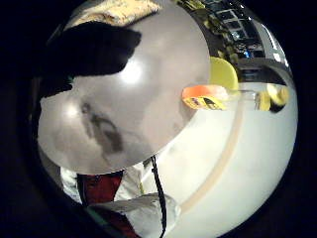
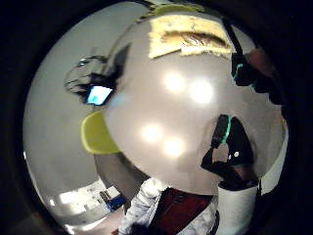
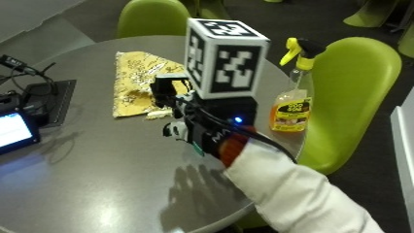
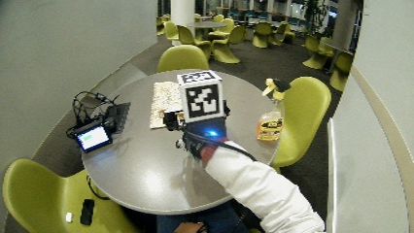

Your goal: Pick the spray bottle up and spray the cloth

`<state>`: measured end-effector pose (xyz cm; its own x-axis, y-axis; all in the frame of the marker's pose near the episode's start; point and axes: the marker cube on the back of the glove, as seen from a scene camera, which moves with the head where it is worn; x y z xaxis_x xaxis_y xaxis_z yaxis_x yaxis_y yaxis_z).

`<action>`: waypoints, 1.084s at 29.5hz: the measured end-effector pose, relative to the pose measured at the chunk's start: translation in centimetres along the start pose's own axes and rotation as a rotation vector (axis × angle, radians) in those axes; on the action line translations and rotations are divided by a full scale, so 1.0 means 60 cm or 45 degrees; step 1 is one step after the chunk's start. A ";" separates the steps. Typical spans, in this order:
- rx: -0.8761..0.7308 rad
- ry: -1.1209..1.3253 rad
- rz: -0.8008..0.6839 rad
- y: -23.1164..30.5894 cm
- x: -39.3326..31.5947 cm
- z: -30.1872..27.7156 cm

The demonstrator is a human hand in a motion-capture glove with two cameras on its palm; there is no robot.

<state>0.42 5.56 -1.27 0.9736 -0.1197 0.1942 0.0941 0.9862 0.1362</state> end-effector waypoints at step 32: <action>0.736 -1.462 0.456 0.023 0.416 0.167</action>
<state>22.80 2.82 13.48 0.1735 -0.1750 0.9692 -0.5076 0.8274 0.2402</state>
